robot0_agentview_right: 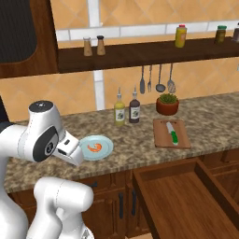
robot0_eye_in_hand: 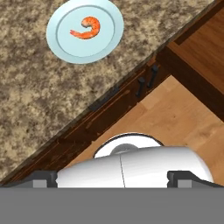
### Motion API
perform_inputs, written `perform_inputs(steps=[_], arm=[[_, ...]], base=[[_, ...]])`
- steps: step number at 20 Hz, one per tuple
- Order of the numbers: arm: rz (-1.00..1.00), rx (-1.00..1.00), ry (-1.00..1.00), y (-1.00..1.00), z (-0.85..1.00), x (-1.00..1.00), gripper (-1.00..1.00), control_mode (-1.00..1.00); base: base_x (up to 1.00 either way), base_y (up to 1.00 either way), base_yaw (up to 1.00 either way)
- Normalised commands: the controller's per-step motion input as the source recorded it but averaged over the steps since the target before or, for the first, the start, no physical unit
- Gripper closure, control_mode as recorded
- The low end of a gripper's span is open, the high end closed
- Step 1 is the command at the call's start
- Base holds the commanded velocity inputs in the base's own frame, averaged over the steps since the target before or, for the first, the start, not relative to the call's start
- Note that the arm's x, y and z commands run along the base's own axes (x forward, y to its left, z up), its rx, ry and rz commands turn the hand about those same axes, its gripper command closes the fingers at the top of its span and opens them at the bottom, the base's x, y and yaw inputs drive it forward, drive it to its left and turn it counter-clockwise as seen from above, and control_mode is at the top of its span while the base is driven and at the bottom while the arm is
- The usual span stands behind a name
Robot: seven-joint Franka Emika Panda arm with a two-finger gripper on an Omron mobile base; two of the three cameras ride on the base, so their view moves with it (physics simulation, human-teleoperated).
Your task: Pick up the knife from the drawer and place it on the cutting board. Then place the meat from the plate to the cutting board.
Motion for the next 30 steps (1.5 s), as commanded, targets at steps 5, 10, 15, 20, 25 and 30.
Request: perform_inputs(steps=[5, 10, 15, 20, 25, 30], arm=[[0.0, 0.0, 0.0, 0.0, 0.0, 0.0, -1.0, 1.0], [0.0, -0.1, 0.0, 0.07, 0.24, 0.46, -1.0, -1.0], [0.02, -0.04, 0.05, 0.0, 0.09, 0.83, -1.0, -1.0], [0.03, 0.08, 0.07, -0.03, -0.41, 1.0, -1.0, -1.0], [0.04, 0.11, 0.0, -0.07, -0.65, 0.99, -1.0, -1.0], [-0.03, 0.01, 0.16, 0.0, -0.6, 0.82, -1.0, -1.0]], base=[[0.0, 0.0, 0.0], [0.01, 0.0, 0.0], [0.0, 0.0, 0.0], [0.0, 0.0, 0.0], [0.0, 0.0, 0.0], [0.0, 0.0, 0.0]])
